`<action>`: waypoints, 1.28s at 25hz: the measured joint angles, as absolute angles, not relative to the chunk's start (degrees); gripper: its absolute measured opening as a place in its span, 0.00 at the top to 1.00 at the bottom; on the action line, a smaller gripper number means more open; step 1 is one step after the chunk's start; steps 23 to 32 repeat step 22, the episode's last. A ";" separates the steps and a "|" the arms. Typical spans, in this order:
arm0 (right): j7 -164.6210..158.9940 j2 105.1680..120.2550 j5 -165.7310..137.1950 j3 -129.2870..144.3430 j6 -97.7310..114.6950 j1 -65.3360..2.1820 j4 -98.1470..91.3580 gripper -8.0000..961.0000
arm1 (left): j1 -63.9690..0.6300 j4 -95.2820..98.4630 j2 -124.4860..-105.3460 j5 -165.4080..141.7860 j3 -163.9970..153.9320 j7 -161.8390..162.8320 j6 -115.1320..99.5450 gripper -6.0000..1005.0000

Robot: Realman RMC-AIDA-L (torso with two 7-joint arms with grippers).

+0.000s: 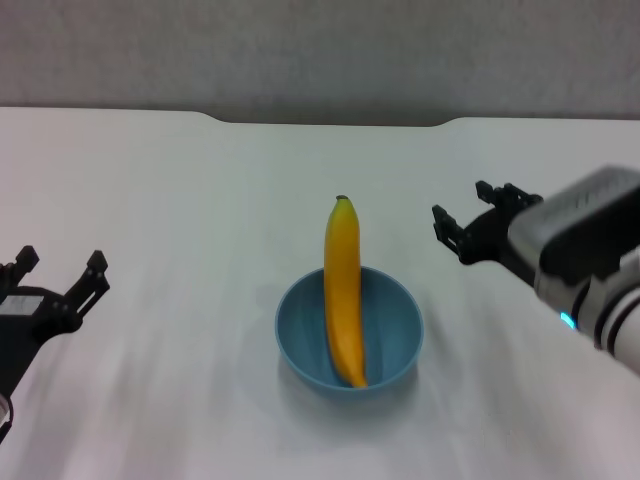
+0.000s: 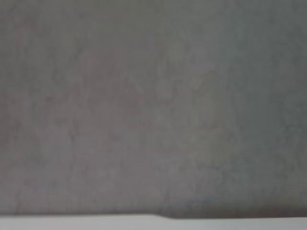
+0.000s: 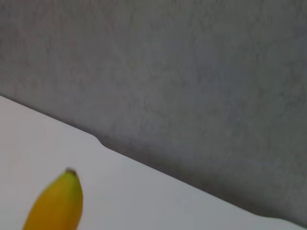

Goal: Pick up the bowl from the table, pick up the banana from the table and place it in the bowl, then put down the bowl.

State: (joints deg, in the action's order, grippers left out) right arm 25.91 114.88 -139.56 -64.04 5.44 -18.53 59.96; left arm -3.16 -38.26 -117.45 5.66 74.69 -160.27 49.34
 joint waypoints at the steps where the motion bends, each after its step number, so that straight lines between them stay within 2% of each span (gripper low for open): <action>1: 25.91 114.88 -139.58 -62.32 8.79 -18.50 57.84 0.33 | -3.80 -35.92 -117.54 5.67 74.64 -161.23 51.90 0.10; 13: 16.37 115.45 -140.65 -40.35 63.98 -20.24 28.00 0.34 | -10.04 -23.04 -117.84 7.91 73.87 -162.21 61.03 0.10; 17: 5.60 115.27 -140.62 -39.98 67.54 -21.25 22.48 0.34 | -10.93 -21.04 -117.85 9.98 73.63 -161.74 60.78 0.10; 32: 4.53 115.54 -140.40 -40.05 67.03 -21.24 20.86 0.34 | -11.85 -18.63 -117.86 13.27 73.65 -160.70 59.66 0.10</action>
